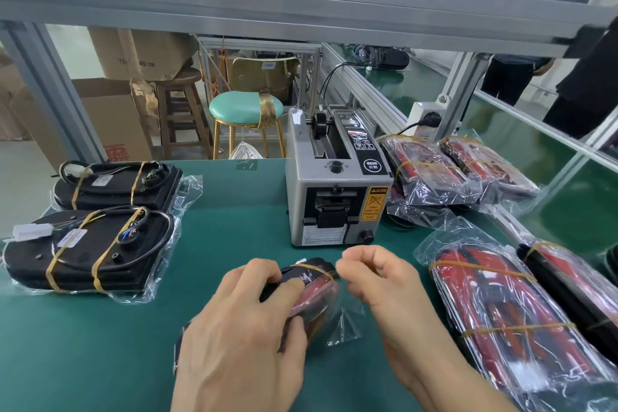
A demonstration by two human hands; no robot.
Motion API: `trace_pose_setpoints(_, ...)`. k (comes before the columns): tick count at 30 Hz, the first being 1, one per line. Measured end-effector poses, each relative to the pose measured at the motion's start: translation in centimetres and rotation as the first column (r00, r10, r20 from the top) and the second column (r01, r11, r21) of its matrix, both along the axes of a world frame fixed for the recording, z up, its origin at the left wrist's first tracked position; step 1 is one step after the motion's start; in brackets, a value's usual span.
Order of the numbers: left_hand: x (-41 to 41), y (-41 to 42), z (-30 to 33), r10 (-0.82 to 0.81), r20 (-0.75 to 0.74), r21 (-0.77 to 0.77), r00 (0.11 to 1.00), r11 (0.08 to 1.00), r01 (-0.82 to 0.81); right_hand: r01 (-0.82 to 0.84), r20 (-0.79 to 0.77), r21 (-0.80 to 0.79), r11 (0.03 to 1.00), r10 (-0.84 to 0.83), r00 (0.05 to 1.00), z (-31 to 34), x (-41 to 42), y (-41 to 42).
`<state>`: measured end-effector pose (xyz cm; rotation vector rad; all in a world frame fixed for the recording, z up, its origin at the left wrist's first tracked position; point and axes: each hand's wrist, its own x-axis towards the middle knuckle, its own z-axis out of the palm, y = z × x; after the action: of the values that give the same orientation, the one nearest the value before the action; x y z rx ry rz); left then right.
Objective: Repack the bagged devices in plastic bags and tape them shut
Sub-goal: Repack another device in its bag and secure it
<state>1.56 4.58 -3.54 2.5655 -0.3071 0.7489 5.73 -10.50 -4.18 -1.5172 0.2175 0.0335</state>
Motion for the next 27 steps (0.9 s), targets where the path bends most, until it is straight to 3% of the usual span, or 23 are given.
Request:
trace_pose_setpoints(7,-0.2,0.0,-0.4,0.008,0.049,0.022,0.999,1.000,-0.009,-0.162,0.091,-0.321,0.933,0.201,0.975,-0.3,0.7,1.7)
trace_pose_setpoints(12,0.0,0.0,-0.3,0.002,0.025,-0.008,1.000,1.000,-0.002,-0.093,0.118,-0.263,0.960,0.128,0.985,-1.1,1.5,0.3)
trace_pose_setpoints(14,0.1,0.0,-0.3,-0.015,-0.008,0.025,1.000,1.000,0.015,-0.147,0.099,-0.211,0.966,0.171,0.980,-1.1,1.3,0.2)
trace_pose_setpoints(19,0.5,0.1,-0.5,-0.026,-0.011,0.165,1.000,0.986,0.028,-0.200,0.095,-0.298,0.933,0.238,0.967,-1.3,1.6,0.0)
trace_pose_setpoints(22,0.5,0.8,-0.3,0.012,-0.017,0.221,1.000,0.975,-0.008,-0.290,0.021,-0.170,0.942,0.297,0.955,-1.4,1.6,-0.9)
trace_pose_setpoints(24,0.1,1.7,-0.2,0.003,-0.020,0.102,1.000,0.995,-0.001,-0.441,-0.029,-0.134,0.888,0.441,0.897,-1.8,1.3,-2.0)
trace_pose_setpoints(26,-0.2,2.3,0.1,-0.046,0.009,-0.203,0.999,0.978,0.047,-0.609,-0.014,-0.145,0.780,0.614,0.789,-1.7,1.0,-2.9)
trace_pose_setpoints(27,-0.3,2.5,-0.1,-0.103,0.012,-0.372,0.995,0.923,0.100,-0.660,0.030,-0.132,0.740,0.668,0.743,-1.6,0.9,-3.1)
